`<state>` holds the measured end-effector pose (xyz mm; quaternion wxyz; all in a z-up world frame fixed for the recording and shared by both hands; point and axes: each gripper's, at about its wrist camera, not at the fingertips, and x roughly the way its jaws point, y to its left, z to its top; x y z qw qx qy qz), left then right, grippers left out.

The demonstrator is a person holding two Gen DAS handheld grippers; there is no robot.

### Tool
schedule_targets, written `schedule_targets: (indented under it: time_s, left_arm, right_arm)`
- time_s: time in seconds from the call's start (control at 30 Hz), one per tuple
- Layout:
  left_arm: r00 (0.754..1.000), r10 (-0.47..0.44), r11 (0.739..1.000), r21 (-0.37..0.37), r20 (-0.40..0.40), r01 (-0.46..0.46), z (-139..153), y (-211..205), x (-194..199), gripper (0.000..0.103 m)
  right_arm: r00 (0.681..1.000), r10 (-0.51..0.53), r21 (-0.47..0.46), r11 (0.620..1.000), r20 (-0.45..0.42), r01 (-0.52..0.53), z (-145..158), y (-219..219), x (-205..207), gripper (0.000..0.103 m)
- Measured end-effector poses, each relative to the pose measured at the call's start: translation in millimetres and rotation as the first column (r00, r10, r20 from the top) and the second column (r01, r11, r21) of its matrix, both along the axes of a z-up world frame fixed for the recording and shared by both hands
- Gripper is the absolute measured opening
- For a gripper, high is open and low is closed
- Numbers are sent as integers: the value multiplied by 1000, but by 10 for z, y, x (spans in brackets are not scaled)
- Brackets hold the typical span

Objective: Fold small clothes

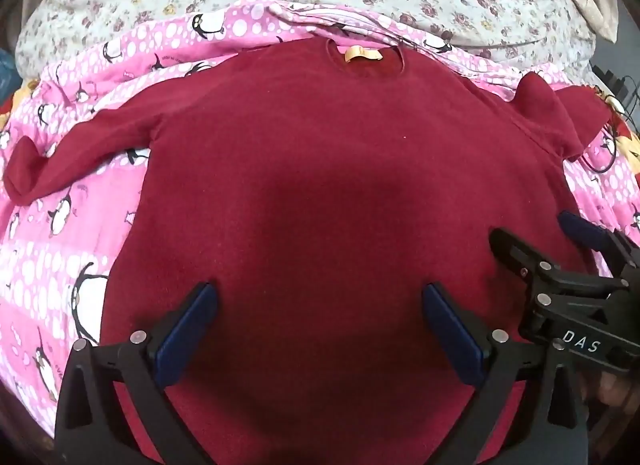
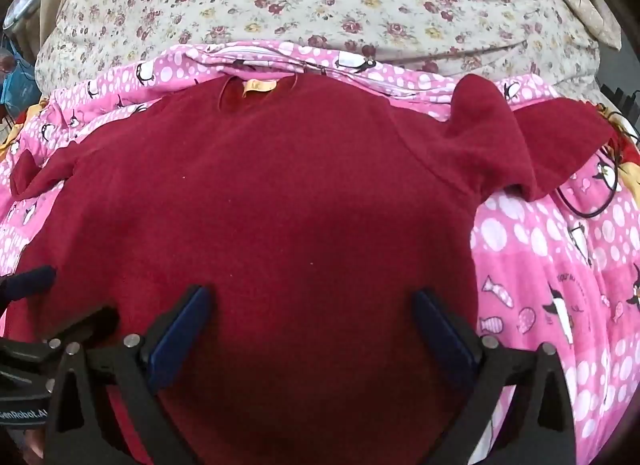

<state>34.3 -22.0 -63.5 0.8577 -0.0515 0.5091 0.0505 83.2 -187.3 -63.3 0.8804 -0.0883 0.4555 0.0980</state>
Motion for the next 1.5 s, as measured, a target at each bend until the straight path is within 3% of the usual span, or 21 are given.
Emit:
schedule_targets:
  time_s: [0.37, 1.13, 1.37, 1.5]
  left_arm:
    - [999, 22, 999, -45, 28, -20, -4, 36, -4, 90]
    - [1000, 9, 1000, -20, 20, -8, -21, -15, -9, 90]
    - [995, 38, 991, -133, 87, -26, 150, 140, -99, 89]
    - [991, 58, 986, -159, 123, -38, 244, 207, -131, 86]
  right_arm:
    - [1000, 2, 4, 1000, 18, -2, -35, 12, -45, 103]
    - [999, -3, 11, 1000, 43, 2, -51, -7, -67, 103]
    - [998, 12, 42, 999, 59, -15, -46, -1, -77, 103]
    - [998, 20, 51, 998, 53, -23, 14, 2, -83, 103]
